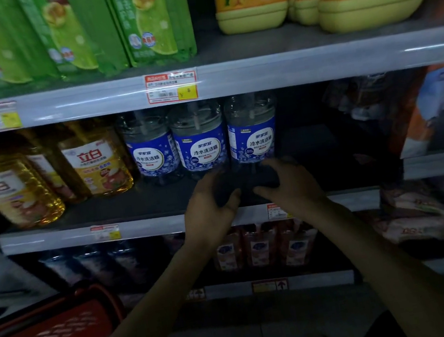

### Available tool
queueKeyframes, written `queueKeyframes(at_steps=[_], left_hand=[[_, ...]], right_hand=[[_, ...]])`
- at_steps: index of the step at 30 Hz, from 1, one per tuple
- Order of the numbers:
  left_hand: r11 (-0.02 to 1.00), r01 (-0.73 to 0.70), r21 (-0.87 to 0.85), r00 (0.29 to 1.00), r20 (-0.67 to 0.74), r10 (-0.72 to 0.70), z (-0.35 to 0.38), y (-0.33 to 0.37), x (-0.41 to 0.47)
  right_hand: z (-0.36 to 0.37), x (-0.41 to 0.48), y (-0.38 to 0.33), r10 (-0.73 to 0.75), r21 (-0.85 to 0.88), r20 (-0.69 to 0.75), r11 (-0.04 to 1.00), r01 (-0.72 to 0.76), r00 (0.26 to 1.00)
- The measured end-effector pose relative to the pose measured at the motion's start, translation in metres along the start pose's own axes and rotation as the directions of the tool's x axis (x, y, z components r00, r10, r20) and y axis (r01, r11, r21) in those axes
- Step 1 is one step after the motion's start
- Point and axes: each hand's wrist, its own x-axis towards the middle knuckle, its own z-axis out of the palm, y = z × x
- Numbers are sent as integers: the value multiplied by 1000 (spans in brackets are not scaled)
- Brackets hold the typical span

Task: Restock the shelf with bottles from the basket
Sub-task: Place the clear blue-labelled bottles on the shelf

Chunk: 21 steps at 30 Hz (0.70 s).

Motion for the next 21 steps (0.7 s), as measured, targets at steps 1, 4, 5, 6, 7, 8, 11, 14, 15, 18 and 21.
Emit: queueKeyframes(at_steps=[1,4,5,6,7,8,11,14,15,18,21], left_hand=[[998,-10,57,1000,3,10,-10,1,-7],[978,-29,205,999,36,22,-43,1,-30],[969,-47,243,998,46,36,-55,0,-38],[961,-63,270,997,53,50,-67,-1,-45],[953,-72,295,997,55,58,-78,-3,-53],[945,-72,318,997,53,58,-90,-6,-61],[914,-44,403,998,48,27,-128,-19,-88],[875,9,483,998,47,-36,-167,-32,-121],[864,22,504,998,47,-52,-179,-37,-133],[843,59,535,995,34,-91,-212,-54,-172],[799,51,599,994,48,-99,-239,-78,-206]], right_hand=[[-1,-5,-5,-12,-8,0,1000,12,1000],[2,-21,-24,-67,-18,33,998,67,997],[5,-27,-31,-103,-27,59,994,104,993],[9,-33,-38,-141,-45,89,988,145,986],[13,-39,-45,-178,-68,120,980,187,977],[17,-44,-53,-211,-94,146,970,226,967],[33,-60,-74,-293,-132,190,938,320,937],[50,-77,-92,-372,-118,218,908,403,902],[55,-82,-99,-404,-108,218,895,434,888],[74,-97,-122,-485,-95,222,853,514,846],[97,-112,-142,-530,-126,276,807,577,802]])
